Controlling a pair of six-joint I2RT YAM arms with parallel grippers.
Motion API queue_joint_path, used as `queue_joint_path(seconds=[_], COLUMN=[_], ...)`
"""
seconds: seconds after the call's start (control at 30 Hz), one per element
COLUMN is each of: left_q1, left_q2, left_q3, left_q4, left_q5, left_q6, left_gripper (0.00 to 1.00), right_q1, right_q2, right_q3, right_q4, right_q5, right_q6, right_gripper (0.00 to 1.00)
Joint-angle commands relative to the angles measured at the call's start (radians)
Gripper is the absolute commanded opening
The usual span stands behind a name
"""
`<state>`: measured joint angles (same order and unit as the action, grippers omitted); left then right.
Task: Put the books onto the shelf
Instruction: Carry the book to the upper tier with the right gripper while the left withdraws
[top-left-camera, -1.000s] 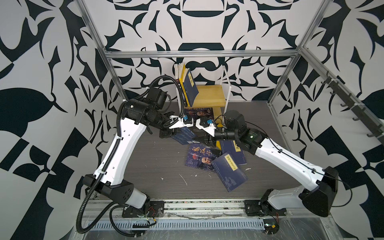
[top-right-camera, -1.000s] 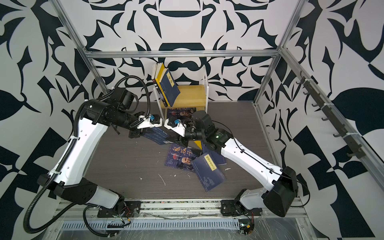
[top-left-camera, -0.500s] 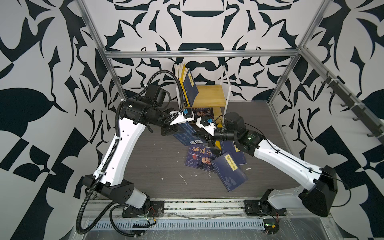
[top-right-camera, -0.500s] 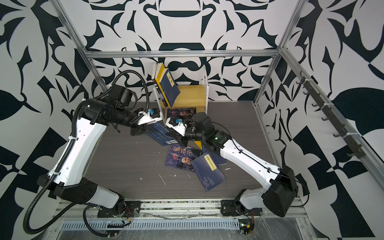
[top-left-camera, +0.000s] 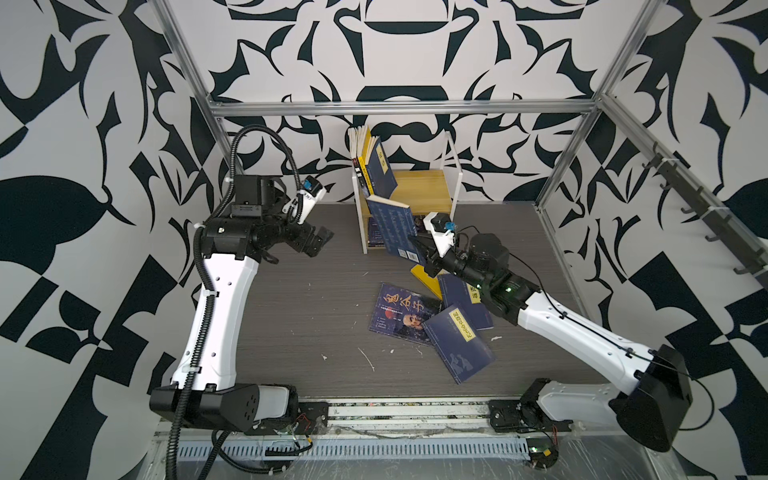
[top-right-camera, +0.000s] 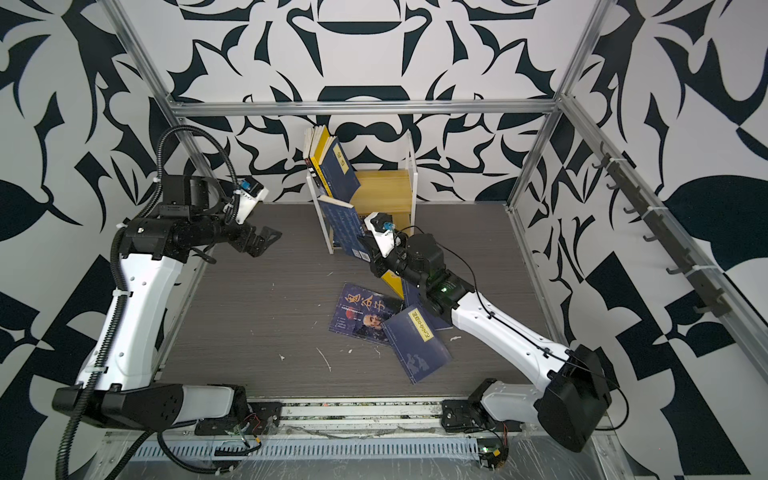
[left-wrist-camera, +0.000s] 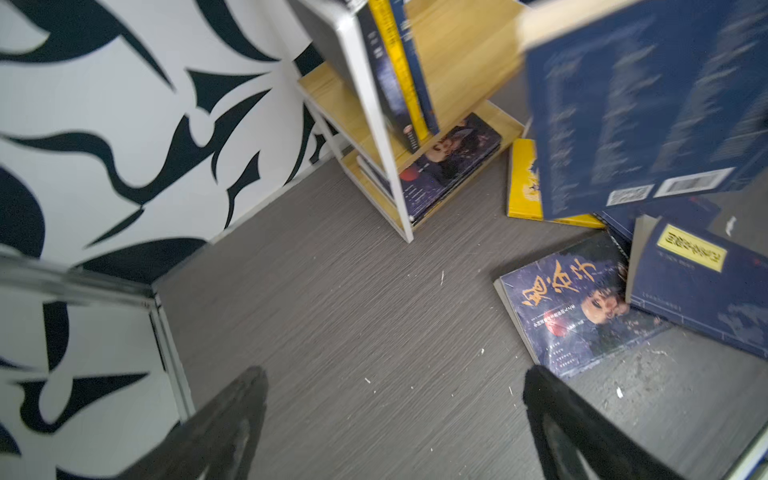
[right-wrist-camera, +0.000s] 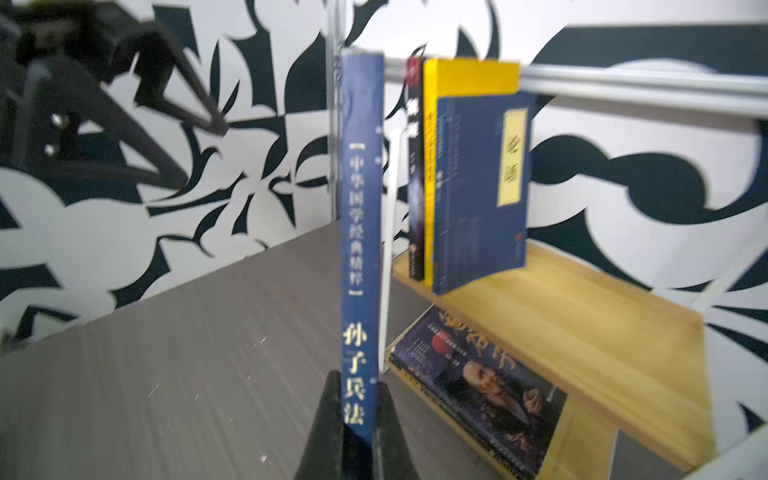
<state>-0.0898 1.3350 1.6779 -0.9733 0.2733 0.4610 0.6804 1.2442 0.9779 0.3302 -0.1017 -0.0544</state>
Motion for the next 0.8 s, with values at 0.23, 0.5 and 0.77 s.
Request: queue_joint_path(seconds=[0.23, 0.5, 0.77], left_q1=[0.054, 0.146, 0.214], left_q2=[-0.147, -0.211, -0.223], left_q3=[-0.276, -0.476, -0.541], left_q4=[0.154, 0.309, 0.377], left_q5=[0.025, 0.142, 0.234], left_q6=[-0.309, -0.478, -0.555], left_gripper=[1.00, 1.00, 1.00], right_q1=[0.004, 0.003, 0.004], right_q2=[0.146, 0.374, 0.607], right_q3=[0.054, 0.182, 0.321], right_q4=[0.604, 0.795, 0.862], right_q5=[0.457, 0.571, 0.605], right_q6=[-0.063, -0.117, -0.073], right_gripper=[0.00, 0.00, 0.00])
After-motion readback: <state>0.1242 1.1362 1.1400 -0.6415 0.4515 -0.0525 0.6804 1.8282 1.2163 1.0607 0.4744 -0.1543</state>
